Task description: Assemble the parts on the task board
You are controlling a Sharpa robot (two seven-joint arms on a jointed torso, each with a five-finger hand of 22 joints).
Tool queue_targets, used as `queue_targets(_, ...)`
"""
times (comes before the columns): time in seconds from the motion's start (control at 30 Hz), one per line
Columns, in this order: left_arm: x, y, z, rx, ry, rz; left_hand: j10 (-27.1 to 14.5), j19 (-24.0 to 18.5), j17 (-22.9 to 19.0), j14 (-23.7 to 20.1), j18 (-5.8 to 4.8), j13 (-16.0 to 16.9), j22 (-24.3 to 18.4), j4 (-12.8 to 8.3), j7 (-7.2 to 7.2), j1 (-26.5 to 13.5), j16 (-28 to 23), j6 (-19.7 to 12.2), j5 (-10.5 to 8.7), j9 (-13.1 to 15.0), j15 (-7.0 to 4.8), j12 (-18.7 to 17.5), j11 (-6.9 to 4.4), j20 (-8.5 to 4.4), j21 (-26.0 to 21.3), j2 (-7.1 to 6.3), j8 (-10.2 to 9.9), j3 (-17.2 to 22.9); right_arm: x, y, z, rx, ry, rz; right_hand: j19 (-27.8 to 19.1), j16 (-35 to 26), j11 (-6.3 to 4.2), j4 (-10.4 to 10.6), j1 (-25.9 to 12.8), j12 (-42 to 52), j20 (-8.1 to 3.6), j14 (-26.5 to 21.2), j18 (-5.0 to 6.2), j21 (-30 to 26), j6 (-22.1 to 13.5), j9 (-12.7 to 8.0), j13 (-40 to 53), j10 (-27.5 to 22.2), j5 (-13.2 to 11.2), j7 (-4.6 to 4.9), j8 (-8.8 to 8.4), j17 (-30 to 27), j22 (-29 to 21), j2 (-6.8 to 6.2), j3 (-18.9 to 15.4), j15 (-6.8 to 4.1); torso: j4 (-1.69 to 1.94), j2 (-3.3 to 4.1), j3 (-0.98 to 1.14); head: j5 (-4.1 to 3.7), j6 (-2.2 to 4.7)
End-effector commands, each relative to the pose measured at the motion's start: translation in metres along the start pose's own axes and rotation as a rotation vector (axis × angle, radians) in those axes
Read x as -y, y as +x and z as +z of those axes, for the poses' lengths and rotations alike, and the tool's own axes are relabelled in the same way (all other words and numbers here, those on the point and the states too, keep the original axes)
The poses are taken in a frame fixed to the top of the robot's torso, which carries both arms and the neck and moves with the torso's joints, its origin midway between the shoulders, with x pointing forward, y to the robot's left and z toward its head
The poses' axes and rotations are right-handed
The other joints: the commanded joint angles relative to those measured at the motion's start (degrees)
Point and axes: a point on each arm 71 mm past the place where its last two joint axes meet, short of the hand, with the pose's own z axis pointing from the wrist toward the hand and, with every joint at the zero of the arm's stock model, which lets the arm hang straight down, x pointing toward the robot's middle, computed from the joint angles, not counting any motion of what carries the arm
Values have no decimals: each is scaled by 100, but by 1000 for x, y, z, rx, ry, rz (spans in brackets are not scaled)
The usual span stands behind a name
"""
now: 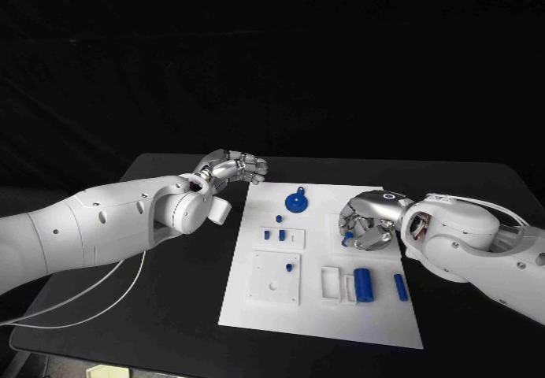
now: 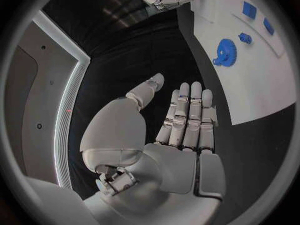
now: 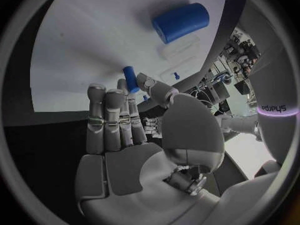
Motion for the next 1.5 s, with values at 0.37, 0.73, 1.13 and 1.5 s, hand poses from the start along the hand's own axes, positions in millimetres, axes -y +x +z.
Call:
queue_targets(0.37, 1, 0, 1, -9, 12, -1, -53, 3, 15, -11, 91, -10, 11, 0, -7, -46, -34, -52, 3, -7, 14, 3, -2, 35, -30, 23, 20, -11, -6, -5, -1, 70, -5, -12, 49, 42, -54, 2, 60, 55, -42, -61, 359, 28, 42, 76, 81, 135, -16, -17, 47, 36, 31, 52, 79, -88, -2, 0, 1, 22, -13)
queue_targets(0.73, 2, 0, 1, -9, 16, -1, -52, 5, 24, -9, 92, -10, 14, -3, -7, -40, -39, -51, 9, -7, 14, 5, -3, 35, -33, 27, 22, -8, -20, -18, -4, 123, -43, -3, 56, 41, -56, 18, 65, 64, -46, -62, 359, 26, 41, 107, 110, 122, -17, -21, 58, 49, 31, 25, 121, -91, -2, -1, 1, 49, -4)
queue_targets(1.13, 2, 0, 2, -8, 18, -1, -29, 9, 53, -1, 92, -7, 26, -10, -21, -24, -54, -20, 16, -1, 13, 17, -13, 35, -42, 44, 45, -1, -67, -28, 7, 177, -182, 51, 58, 37, -55, 31, 67, 67, -47, -63, 359, 23, 35, 126, 127, 112, -17, -21, 61, 56, 30, 17, 149, -90, 0, 0, 3, 142, -23)
queue_targets(1.5, 2, 4, 4, -11, 20, -1, -27, 11, 61, 0, 92, -7, 29, -11, -23, -24, -59, -18, 15, -1, 13, 18, -14, 35, -45, 42, 47, -2, -121, -18, 22, 186, -328, 78, 67, 34, -54, 29, 72, 67, -55, -58, 359, 22, 20, 143, 143, 98, -17, -18, 60, 61, 30, 40, 164, -90, 7, 0, -3, 243, -32)
